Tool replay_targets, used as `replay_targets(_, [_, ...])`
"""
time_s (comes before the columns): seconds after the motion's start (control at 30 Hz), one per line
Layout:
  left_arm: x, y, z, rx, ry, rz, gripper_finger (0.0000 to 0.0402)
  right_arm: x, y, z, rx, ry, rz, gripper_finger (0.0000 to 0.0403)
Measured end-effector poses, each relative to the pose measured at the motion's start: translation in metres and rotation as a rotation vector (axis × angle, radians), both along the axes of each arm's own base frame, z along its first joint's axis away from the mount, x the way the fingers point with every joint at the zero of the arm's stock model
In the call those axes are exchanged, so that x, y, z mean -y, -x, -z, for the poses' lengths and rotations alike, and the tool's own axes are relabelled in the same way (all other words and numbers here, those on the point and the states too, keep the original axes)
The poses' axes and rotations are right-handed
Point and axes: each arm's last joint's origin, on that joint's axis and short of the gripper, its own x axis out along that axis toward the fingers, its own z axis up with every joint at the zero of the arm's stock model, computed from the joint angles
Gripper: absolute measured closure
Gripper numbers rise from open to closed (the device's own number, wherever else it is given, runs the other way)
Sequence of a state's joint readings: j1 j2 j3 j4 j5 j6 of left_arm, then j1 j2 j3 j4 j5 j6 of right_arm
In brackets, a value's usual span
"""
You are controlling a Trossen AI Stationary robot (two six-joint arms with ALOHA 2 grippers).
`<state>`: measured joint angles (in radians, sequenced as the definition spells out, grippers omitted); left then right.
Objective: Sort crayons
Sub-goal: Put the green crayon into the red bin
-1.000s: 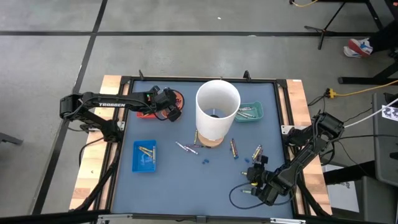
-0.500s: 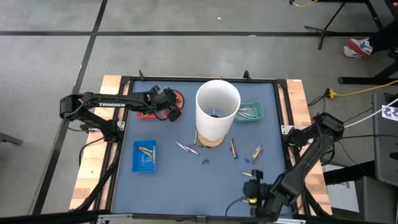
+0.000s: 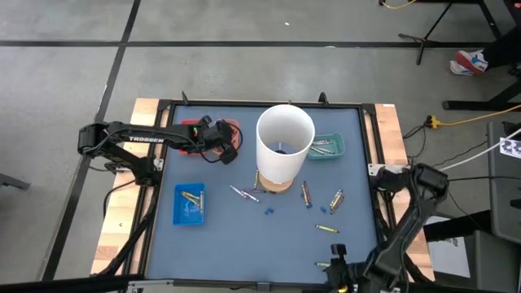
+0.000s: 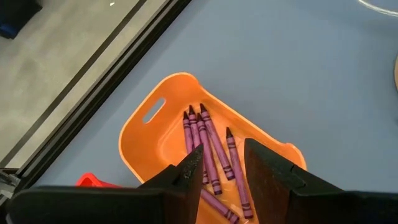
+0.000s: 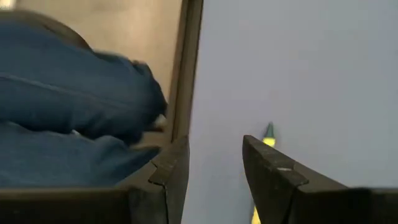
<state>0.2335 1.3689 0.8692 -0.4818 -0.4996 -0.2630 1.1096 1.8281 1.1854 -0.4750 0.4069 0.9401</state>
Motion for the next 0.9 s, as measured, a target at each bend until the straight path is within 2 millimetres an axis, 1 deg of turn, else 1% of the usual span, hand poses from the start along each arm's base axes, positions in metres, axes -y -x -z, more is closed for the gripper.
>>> replay_targets(0.1, [0.002, -0.001, 0.000, 0.000, 0.000, 0.007, 0.0302, -0.003, 0.000, 0.018, -0.031, 0.048, 0.010, 0.0253])
replay_targets(0.2, [0.003, -0.001, 0.000, 0.000, 0.000, 0.013, 0.0301, 0.000, 0.001, 0.028, -0.070, 0.086, 0.056, 0.0253])
replay_targets(0.27, [0.004, -0.001, 0.000, 0.000, 0.000, 0.014, 0.0301, 0.003, 0.003, 0.030, -0.089, 0.104, 0.097, 0.0253])
replay_targets(0.4, [0.004, -0.001, 0.000, 0.000, 0.000, 0.014, 0.0302, 0.007, 0.003, 0.031, -0.072, 0.137, 0.146, 0.0253])
replay_targets(0.53, [0.004, -0.001, 0.000, 0.000, 0.000, 0.014, 0.0302, 0.008, 0.004, 0.034, -0.078, 0.160, 0.147, 0.0253])
replay_targets(0.7, [0.004, -0.001, 0.000, 0.000, -0.001, 0.015, 0.0301, 0.009, 0.005, 0.047, -0.111, 0.205, 0.144, 0.0253])
replay_targets(0.9, [0.004, -0.001, 0.000, 0.001, 0.000, 0.016, 0.0301, 0.008, 0.004, 0.050, -0.111, 0.217, 0.145, 0.0257])
